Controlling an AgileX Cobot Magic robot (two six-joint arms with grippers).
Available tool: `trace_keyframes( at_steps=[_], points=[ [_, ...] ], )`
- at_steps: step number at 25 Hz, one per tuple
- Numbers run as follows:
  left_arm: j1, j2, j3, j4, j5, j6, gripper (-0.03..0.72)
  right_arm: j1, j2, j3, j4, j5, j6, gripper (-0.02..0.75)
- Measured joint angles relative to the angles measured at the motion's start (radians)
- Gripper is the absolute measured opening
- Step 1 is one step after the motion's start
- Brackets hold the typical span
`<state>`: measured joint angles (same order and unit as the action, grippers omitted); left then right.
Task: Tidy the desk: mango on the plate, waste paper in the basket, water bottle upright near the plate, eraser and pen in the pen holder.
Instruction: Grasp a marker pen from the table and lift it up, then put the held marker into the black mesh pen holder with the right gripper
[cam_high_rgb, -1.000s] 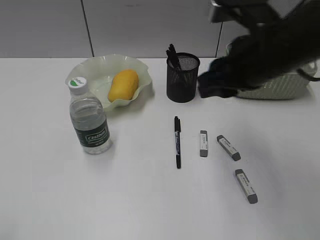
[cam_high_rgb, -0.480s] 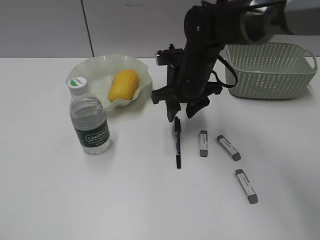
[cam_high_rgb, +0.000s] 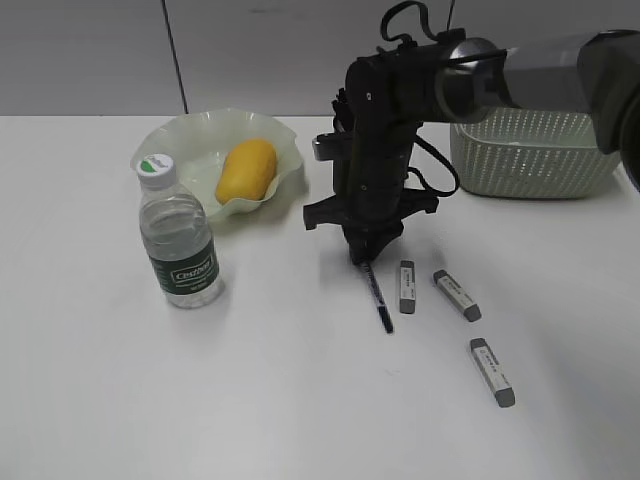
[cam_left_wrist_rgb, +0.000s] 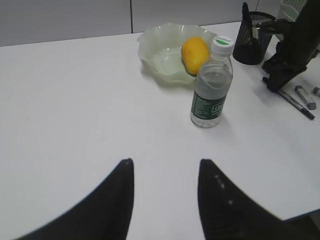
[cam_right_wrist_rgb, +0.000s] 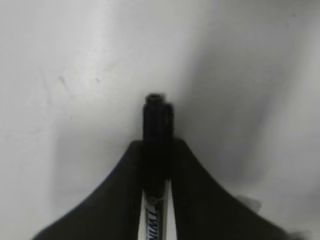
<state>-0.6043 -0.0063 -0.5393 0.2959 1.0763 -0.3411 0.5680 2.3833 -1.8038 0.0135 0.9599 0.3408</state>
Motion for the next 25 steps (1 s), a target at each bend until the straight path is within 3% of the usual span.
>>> trace_keyframes(
  at_steps=[3,6,8,12,14,16,19,25],
  points=[
    [0.000,0.000,0.000,0.000,0.000,0.000,0.298,0.020,-0.028,0.006,-0.058,-0.042,0.012,0.137],
    [0.000,0.000,0.000,0.000,0.001,0.000,0.288,0.059,-0.157,0.030,-0.196,-0.204,0.056,0.137],
    [0.000,0.000,0.000,0.000,0.001,0.000,0.286,0.076,-0.280,0.080,-0.388,-0.378,0.181,0.137],
    [0.000,0.000,0.000,-0.001,0.001,0.000,0.286,0.032,-0.410,0.171,-0.961,-0.695,0.588,0.137],
    [0.000,0.000,0.000,-0.001,0.001,0.000,0.286,-0.011,-0.385,0.189,-1.193,-0.765,0.796,0.137],
    [0.000,0.000,0.000,-0.001,0.001,0.000,0.286,-0.045,-0.342,0.198,-1.325,-0.786,0.959,0.137],
    [0.000,0.000,0.000,-0.001,0.001,0.000,0.286,-0.084,-0.277,0.204,-1.427,-0.797,1.105,0.137],
    [0.000,0.000,0.000,-0.001,0.001,0.000,0.266,-0.099,-0.232,0.206,-1.463,-0.885,1.150,0.134]
  ],
)
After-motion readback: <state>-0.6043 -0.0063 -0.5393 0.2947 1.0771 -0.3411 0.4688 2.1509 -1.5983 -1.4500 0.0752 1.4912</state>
